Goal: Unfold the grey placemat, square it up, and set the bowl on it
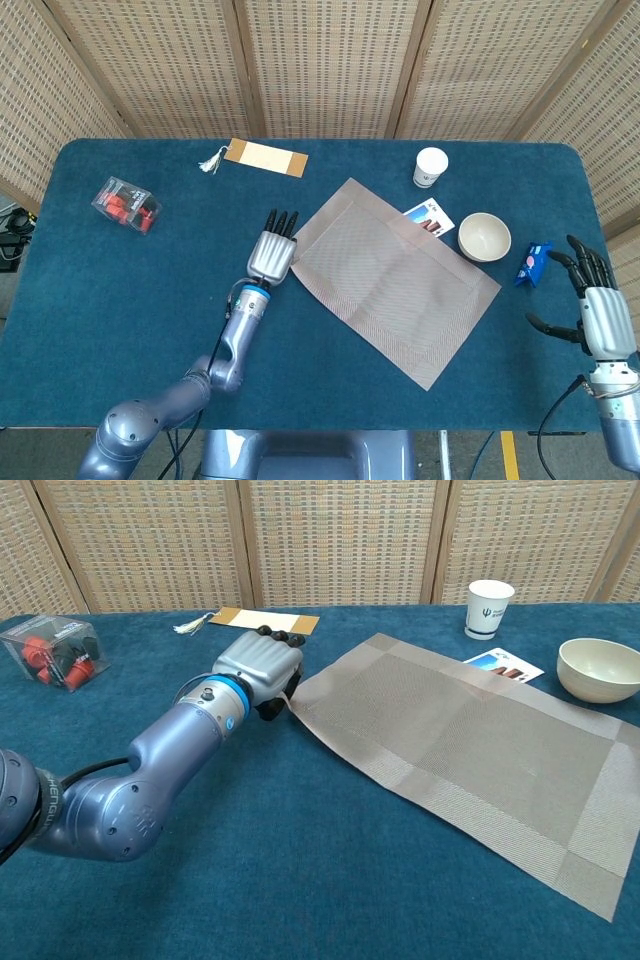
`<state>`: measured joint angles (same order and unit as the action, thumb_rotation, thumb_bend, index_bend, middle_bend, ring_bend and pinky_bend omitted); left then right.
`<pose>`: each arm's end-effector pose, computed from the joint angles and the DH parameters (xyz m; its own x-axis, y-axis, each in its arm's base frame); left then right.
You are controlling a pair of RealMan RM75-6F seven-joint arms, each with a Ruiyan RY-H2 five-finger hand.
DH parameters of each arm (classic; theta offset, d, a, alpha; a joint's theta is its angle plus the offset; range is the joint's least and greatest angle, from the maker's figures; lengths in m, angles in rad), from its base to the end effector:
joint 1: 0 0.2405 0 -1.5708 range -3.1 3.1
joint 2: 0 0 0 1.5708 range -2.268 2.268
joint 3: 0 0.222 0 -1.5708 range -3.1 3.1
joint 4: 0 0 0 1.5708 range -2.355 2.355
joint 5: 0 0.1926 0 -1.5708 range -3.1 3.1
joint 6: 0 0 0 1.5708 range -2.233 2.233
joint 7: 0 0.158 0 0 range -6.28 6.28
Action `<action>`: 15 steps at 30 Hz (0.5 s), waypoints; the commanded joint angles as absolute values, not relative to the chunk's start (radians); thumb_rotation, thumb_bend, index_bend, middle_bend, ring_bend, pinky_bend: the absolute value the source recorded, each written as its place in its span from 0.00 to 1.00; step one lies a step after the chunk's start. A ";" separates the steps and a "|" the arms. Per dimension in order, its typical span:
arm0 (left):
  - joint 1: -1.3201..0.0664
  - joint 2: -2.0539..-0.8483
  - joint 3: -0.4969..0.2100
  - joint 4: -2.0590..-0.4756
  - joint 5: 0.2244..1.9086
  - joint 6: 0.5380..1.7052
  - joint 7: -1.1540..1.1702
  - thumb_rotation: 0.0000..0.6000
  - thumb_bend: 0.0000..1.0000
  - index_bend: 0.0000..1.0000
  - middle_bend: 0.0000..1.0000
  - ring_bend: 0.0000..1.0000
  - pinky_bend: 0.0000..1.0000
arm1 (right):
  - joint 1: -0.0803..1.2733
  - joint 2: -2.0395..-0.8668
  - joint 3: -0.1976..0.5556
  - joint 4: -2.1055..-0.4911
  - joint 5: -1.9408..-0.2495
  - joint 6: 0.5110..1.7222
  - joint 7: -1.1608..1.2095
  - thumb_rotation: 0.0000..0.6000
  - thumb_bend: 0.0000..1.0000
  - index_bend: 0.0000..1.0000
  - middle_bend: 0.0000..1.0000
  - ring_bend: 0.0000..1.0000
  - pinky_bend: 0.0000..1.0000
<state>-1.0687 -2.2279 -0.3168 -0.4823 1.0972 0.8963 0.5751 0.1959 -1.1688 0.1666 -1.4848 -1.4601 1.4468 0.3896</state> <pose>-0.0644 0.3892 -0.1057 0.7462 -0.0048 0.6657 0.6257 -0.3362 -0.7039 -0.2652 -0.2448 0.1746 0.0669 0.1014 0.9926 -0.9923 -0.0974 0.0768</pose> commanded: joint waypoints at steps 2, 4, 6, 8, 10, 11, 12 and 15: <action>-1.029 -2.197 -0.298 -0.541 1.118 0.931 0.574 1.00 0.50 0.77 0.00 0.00 0.00 | 0.196 -1.168 0.163 -1.490 -1.468 1.450 0.386 1.00 0.16 0.21 0.00 0.00 0.00; -1.006 -2.175 -0.288 -0.588 1.125 0.948 0.579 1.00 0.50 0.77 0.00 0.00 0.00 | 0.195 -1.168 0.162 -1.493 -1.472 1.452 0.383 1.00 0.16 0.21 0.00 0.00 0.00; -0.947 -2.121 -0.250 -0.699 1.148 0.992 0.598 1.00 0.50 0.77 0.00 0.00 0.00 | 0.194 -1.168 0.159 -1.498 -1.481 1.459 0.378 1.00 0.16 0.21 0.00 0.00 0.00; -0.919 -2.087 -0.230 -0.765 1.160 1.014 0.614 1.00 0.50 0.78 0.00 0.00 0.00 | 0.194 -1.169 0.158 -1.499 -1.485 1.462 0.375 1.00 0.16 0.21 0.00 0.00 0.00; -0.880 -2.037 -0.204 -0.865 1.171 1.041 0.640 1.00 0.50 0.78 0.00 0.00 0.00 | 0.194 -1.171 0.156 -1.501 -1.489 1.465 0.369 1.00 0.16 0.21 0.00 0.00 0.00; -0.867 -2.020 -0.195 -0.899 1.173 1.048 0.649 1.00 0.50 0.78 0.00 0.00 0.00 | 0.194 -1.171 0.155 -1.502 -1.491 1.466 0.367 1.00 0.16 0.21 0.00 0.00 0.00; -0.848 -1.996 -0.183 -0.948 1.174 1.058 0.662 1.00 0.50 0.78 0.00 0.00 0.00 | 0.193 -1.172 0.153 -1.503 -1.493 1.467 0.364 1.00 0.16 0.21 0.00 0.00 0.00; -0.797 -1.928 -0.146 -1.090 1.171 1.082 0.705 1.00 0.50 0.78 0.00 0.00 0.00 | 0.193 -1.175 0.149 -1.507 -1.502 1.470 0.352 1.00 0.16 0.21 0.00 0.00 0.00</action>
